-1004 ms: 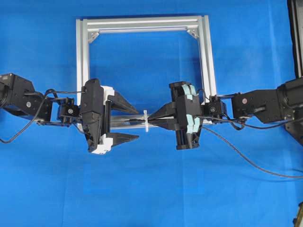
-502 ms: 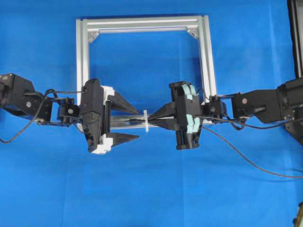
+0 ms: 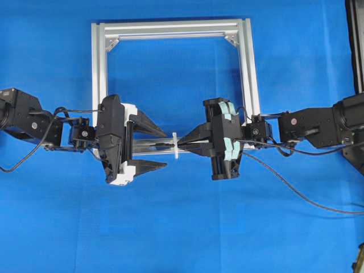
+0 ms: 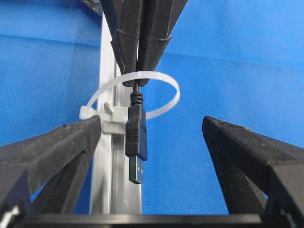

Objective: Insert the wire through the string loop located in the center.
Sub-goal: 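Close the left gripper on the USB plug beyond the loop, then open the right gripper and pull the cable leftward with the left gripper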

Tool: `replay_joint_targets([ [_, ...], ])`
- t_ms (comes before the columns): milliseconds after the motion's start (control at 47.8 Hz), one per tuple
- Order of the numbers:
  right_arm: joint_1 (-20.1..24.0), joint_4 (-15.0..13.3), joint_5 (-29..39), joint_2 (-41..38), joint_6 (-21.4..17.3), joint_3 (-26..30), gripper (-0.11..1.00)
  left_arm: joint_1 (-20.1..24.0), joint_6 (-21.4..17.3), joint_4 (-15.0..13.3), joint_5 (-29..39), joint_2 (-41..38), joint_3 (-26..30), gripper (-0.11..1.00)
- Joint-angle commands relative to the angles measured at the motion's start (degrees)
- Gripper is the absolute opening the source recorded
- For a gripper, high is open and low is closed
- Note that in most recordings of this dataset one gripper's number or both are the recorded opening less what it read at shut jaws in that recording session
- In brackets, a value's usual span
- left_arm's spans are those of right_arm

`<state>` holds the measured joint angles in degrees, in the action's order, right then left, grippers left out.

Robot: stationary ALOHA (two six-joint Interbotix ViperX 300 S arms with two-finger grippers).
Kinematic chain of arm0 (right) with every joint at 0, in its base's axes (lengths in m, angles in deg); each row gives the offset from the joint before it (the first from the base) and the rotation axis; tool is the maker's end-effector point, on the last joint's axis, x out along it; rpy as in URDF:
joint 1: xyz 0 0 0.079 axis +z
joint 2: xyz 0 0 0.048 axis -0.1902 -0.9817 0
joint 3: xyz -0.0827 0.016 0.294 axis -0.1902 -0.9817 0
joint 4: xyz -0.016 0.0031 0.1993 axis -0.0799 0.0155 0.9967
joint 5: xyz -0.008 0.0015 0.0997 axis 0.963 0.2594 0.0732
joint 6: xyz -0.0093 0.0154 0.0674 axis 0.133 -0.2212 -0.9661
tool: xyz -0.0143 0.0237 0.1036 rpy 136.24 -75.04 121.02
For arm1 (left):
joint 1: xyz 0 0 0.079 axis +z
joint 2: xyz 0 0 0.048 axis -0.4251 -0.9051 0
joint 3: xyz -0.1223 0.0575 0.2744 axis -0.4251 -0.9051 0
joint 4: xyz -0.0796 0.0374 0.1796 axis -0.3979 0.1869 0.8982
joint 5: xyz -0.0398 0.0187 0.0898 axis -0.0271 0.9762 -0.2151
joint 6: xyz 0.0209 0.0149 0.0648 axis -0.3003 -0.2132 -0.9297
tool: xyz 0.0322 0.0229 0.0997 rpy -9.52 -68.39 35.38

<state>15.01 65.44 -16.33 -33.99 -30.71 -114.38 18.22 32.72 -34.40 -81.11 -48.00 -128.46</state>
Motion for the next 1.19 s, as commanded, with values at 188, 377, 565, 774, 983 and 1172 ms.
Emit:
replay_joint_targets([
  [188, 0.3, 0.0, -0.3, 0.7, 0.1, 0.4, -0.02, 0.0, 0.1, 0.2, -0.3, 0.8, 1.0, 0.89],
  [377, 0.2, 0.0, -0.3, 0.7, 0.1, 0.4, -0.02, 0.1, 0.1, 0.1, 0.1, 0.8, 1.1, 0.53],
  [565, 0.3, -0.1, 0.2, 0.7, 0.1, 0.4, -0.02, 0.8, 0.4, 0.2, 0.0, 0.8, 1.1, 0.08],
  [774, 0.4, -0.4, 0.2, 0.7, 0.1, 0.4, -0.02, 0.9, 0.4, 0.2, 0.1, 0.7, 1.2, 0.09],
  [983, 0.3, -0.4, -0.1, 0.7, 0.0, 0.4, -0.02, 0.9, 0.4, 0.1, 0.1, 0.7, 1.2, 0.09],
  [1172, 0.3, -0.3, 0.3, 0.7, -0.2, 0.4, 0.09, 0.9, 0.4, 0.1, 0.1, 0.7, 1.2, 0.09],
])
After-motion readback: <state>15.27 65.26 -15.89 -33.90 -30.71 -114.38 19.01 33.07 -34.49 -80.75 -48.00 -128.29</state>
